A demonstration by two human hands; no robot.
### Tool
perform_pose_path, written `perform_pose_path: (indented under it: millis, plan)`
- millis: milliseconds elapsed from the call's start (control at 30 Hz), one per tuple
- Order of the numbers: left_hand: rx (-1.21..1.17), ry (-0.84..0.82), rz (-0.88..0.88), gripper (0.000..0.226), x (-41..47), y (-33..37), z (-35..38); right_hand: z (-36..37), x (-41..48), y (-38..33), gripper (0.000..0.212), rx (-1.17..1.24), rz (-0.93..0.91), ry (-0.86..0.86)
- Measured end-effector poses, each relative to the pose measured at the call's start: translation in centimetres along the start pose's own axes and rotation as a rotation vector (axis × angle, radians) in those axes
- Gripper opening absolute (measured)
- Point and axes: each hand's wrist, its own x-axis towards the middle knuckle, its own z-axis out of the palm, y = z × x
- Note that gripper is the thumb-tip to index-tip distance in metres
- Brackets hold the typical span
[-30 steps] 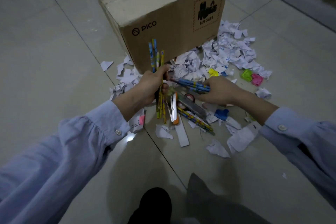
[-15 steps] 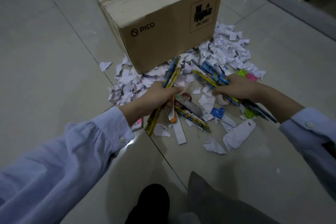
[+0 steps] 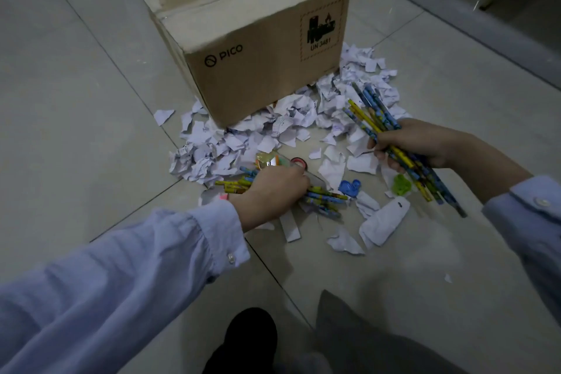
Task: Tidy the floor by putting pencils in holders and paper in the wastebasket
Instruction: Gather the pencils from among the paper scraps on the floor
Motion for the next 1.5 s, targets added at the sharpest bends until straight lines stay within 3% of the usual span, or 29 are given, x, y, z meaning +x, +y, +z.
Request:
perform_pose_path:
  millis: [200,300,567,733,900,1000,1133,1233,1400,1500]
  plan:
    - [0.115,-0.016,0.036,0.021,0.8,1.1,-0.5,-0.1,-0.6,0.5,0.014,0.009,0.038,0.009]
    - [0.152,-0.005,0.054,0.022,0.8,0.9,-0.7,-0.3,-1.0,0.4,0.025,-0.020,0.068,0.008]
    - [0.020,0.010,0.154,0.024,0.6,0.0,-1.8,-2.0,-2.2,-1.1,0.030,-0.225,0.210,-0.028]
    - [-0.158,0.145,0.163,0.015,0.8,-1.8,-3.4,-3.5,-3.8,-1.8,0.028,-0.391,0.242,-0.066]
    - [-0.431,0.244,0.016,0.014,1.2,-3.7,-5.4,-4.7,-5.6,-2.0,0.014,-0.497,0.204,-0.131]
    - [-0.674,0.362,-0.075,0.008,1.1,-4.8,-6.7,-5.1,-6.7,-2.1,0.033,-0.492,0.134,-0.198]
    - [-1.020,0.474,-0.210,0.021,1.4,-5.7,-8.2,-5.0,-8.1,-2.8,0.051,-0.454,0.026,-0.236]
    - [-1.247,0.546,-0.290,0.026,2.0,-5.8,-8.9,-4.8,-9.0,-3.3,0.043,-0.410,-0.053,-0.194]
    - [-1.442,0.628,-0.346,0.026,3.0,-5.6,-9.6,-4.5,-10.1,-4.2,0.004,-0.328,-0.144,-0.126]
    - [-1.461,0.620,-0.362,0.030,3.3,-5.6,-10.0,-4.6,-10.0,-4.6,0.022,-0.281,-0.119,-0.012]
